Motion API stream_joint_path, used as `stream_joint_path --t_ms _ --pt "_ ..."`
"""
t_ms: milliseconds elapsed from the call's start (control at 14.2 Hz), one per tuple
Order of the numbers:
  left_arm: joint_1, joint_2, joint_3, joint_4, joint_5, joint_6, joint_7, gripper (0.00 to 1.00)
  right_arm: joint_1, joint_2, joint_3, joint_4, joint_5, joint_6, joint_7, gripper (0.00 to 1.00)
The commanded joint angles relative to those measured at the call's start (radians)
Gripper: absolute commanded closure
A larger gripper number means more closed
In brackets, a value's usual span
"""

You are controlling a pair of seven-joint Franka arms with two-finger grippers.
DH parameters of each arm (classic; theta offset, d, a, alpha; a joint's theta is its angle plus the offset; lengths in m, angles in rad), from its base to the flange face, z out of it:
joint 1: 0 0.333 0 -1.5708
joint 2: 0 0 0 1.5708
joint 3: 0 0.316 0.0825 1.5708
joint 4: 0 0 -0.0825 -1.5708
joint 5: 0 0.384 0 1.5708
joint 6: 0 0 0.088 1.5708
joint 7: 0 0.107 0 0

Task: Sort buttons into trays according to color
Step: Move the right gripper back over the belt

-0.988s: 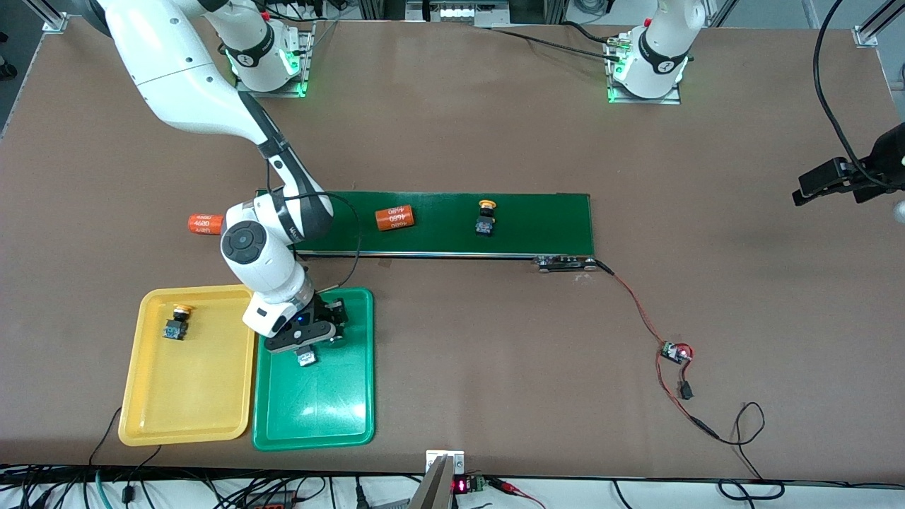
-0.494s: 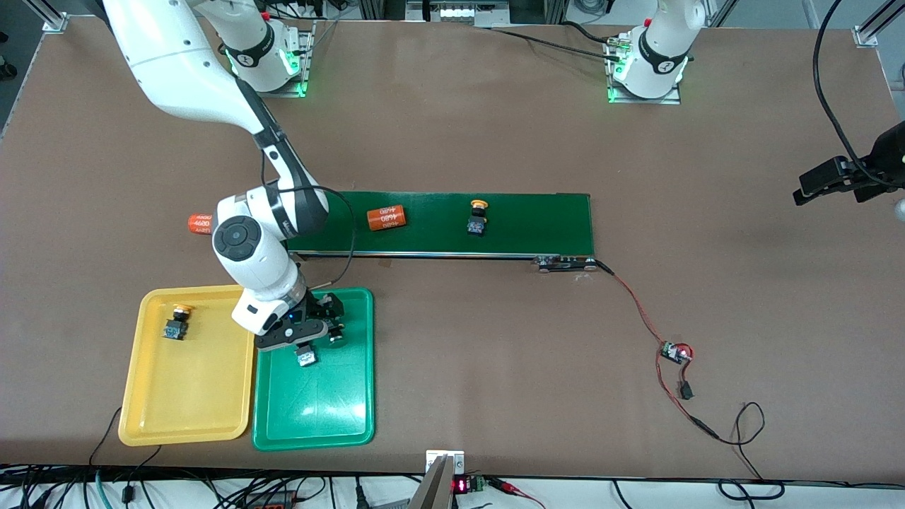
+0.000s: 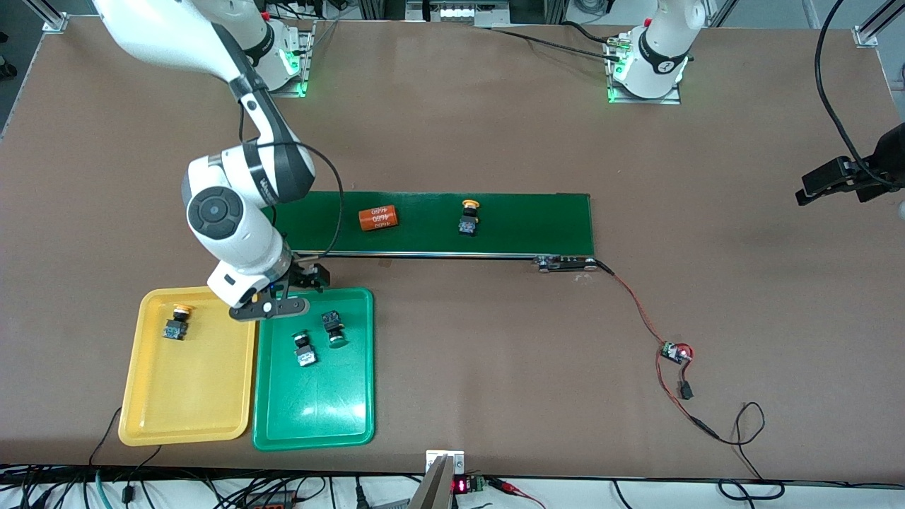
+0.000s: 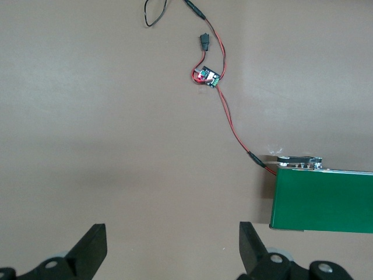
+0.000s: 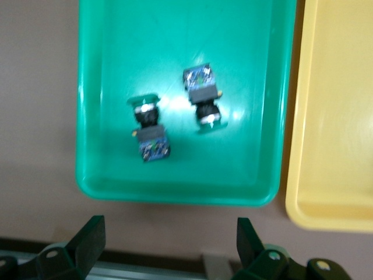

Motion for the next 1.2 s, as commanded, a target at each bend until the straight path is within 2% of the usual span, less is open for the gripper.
stream_joint_path --t_ms 0,71,282,635,776,917,1129 --pt "0.004 -0.028 -0.003 -0.025 -0.002 0.015 0.0 0.0 -0.002 -0.098 0.014 -0.082 0.014 -0.064 0.038 0.0" --pt "0.004 -0.028 -0.003 -0.025 -0.002 0.015 0.0 0.0 -0.003 -0.118 0.02 -0.083 0.014 -0.097 0.038 0.0" --pt "0.003 -0.026 -0.003 -0.024 -0.002 0.015 0.0 0.0 -0.077 -0.181 0.1 -0.089 0.086 -0.218 0.067 0.0" --pt "0.0 -0.026 -0.003 -0.022 0.0 0.025 0.0 0.0 -0.25 -0.255 0.256 -0.14 0.113 -0.269 0.092 0.0" --pt "-0.002 -0.026 -0.003 -0.024 0.0 0.027 0.0 0.0 -0.269 -0.278 0.277 -0.175 0.184 -0.257 0.148 0.0" --pt "-0.001 -0.025 -0.003 -0.024 0.0 0.028 0.0 0.0 -0.281 -0.281 0.324 -0.203 0.189 -0.234 0.191 0.0" --pt "0.0 -0.025 -0.003 -0.024 0.0 0.028 0.0 0.0 -0.281 -0.298 0.392 -0.307 0.181 -0.077 0.315 0.0"
